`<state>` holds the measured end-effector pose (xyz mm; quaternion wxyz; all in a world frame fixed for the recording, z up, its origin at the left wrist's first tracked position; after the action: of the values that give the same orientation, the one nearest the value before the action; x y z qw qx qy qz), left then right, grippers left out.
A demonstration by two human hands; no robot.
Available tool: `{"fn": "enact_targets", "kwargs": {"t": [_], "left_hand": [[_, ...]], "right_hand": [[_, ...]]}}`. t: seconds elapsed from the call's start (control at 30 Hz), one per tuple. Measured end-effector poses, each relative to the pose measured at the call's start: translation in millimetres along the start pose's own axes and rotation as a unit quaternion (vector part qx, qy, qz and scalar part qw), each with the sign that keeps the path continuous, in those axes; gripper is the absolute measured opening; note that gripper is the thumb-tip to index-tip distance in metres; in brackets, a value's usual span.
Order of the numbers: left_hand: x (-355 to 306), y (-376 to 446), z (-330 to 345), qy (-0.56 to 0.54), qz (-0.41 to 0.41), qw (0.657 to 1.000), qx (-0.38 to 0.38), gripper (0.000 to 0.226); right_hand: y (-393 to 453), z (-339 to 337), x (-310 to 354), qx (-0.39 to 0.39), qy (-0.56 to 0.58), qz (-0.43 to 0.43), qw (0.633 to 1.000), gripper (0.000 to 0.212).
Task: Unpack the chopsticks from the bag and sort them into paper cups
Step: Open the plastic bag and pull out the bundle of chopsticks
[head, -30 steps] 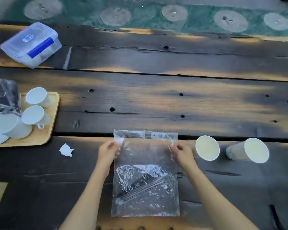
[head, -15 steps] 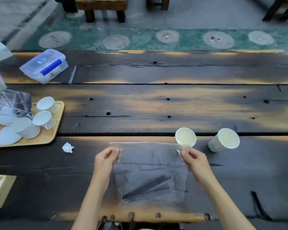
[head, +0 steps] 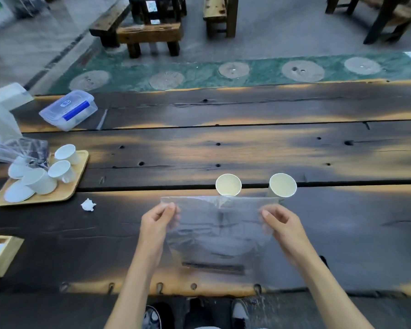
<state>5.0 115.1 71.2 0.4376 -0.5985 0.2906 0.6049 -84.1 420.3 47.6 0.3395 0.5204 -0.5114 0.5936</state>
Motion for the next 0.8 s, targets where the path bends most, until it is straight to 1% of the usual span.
{"fn": "enact_targets", "kwargs": {"t": [0.07,0.13,0.2,0.23,0.27,0.33,0.4,0.43,0.47,0.5,0.53,0.57,0.6,0.67,0.73,0.77,0.8], "left_hand": [[-0.3,-7.5,9.0,-0.01,-0.007,1.0,-0.006,0.026],[-0.9,-15.2,16.5,-0.022,-0.014,0.999,-0.021,0.027],[-0.8,-21.7,21.8,-0.045,-0.023,0.998,-0.036,0.026],[-1.2,-25.5,24.3,-0.05,-0.026,0.998,-0.039,0.025],[-1.4,-28.8,26.4,-0.054,-0.027,0.997,-0.04,0.025],[-2.1,-33.1,28.3,-0.061,-0.023,0.997,-0.036,0.026],[-4.0,-34.7,28.4,-0.068,-0.021,0.997,-0.024,0.027],[-4.8,-34.7,28.0,-0.067,-0.02,0.997,-0.017,0.028],[-5.6,-34.0,27.0,-0.063,-0.019,0.998,-0.01,0.03],[-6.7,-33.2,26.7,-0.053,-0.018,0.998,0.0,0.032],[-7.6,-33.4,27.5,-0.042,-0.015,0.999,0.012,0.032],[-9.1,-33.6,28.8,-0.031,-0.011,0.999,0.025,0.03],[-10.5,-33.8,30.5,-0.021,-0.008,0.999,0.035,0.028],[-13.3,-34.1,33.5,-0.001,0.001,0.999,0.048,0.026],[-18.2,-35.9,37.6,0.015,0.018,0.998,0.065,0.03],[-21.7,-37.2,39.8,0.02,0.029,0.997,0.075,0.033],[-24.6,-38.7,41.7,0.023,0.037,0.995,0.086,0.034]], "right_hand": [[-3.3,-10.0,3.9,0.001,0.018,-0.015,1.0,0.014],[-6.5,-18.3,6.3,0.014,0.029,-0.02,0.999,0.024],[-8.4,-22.9,6.5,0.03,0.048,-0.015,0.998,0.035],[-9.7,-23.8,6.5,0.033,0.055,-0.005,0.998,0.036],[-11.6,-24.0,6.9,0.035,0.061,0.001,0.998,0.033],[-14.7,-25.1,10.9,0.029,0.052,0.012,0.998,0.02],[-18.8,-27.9,18.1,0.003,0.0,0.023,1.0,0.005],[-20.9,-30.2,22.5,-0.024,-0.042,0.021,0.999,0.021],[-23.1,-32.4,30.7,-0.063,-0.096,-0.002,0.993,0.035],[-25.5,-33.4,42.9,-0.109,-0.159,-0.049,0.98,0.045],[-30.1,-29.7,58.1,-0.142,-0.216,-0.118,0.959,0.05],[-34.4,-19.6,73.3,-0.156,-0.268,-0.199,0.93,0.051],[-37.7,-5.4,85.8,-0.15,-0.315,-0.272,0.897,0.047],[-40.0,31.7,103.5,-0.093,-0.393,-0.371,0.836,0.039],[-40.0,67.2,108.3,-0.05,-0.461,-0.426,0.777,0.033],[-38.5,81.8,108.6,-0.027,-0.477,-0.437,0.762,0.031],[-36.2,93.6,107.6,0.003,-0.476,-0.441,0.761,0.029]]}}
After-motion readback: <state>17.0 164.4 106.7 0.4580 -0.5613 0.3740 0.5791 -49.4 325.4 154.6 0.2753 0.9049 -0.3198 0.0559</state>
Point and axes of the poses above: each hand's wrist, its own y-axis towards the middle knuckle, its own z-axis out of the palm, x = y × z, the point moved 4 cm from there along y, towards the middle knuckle, and after that the axes turned 9 degrees about -y, right-handed, at the moved point
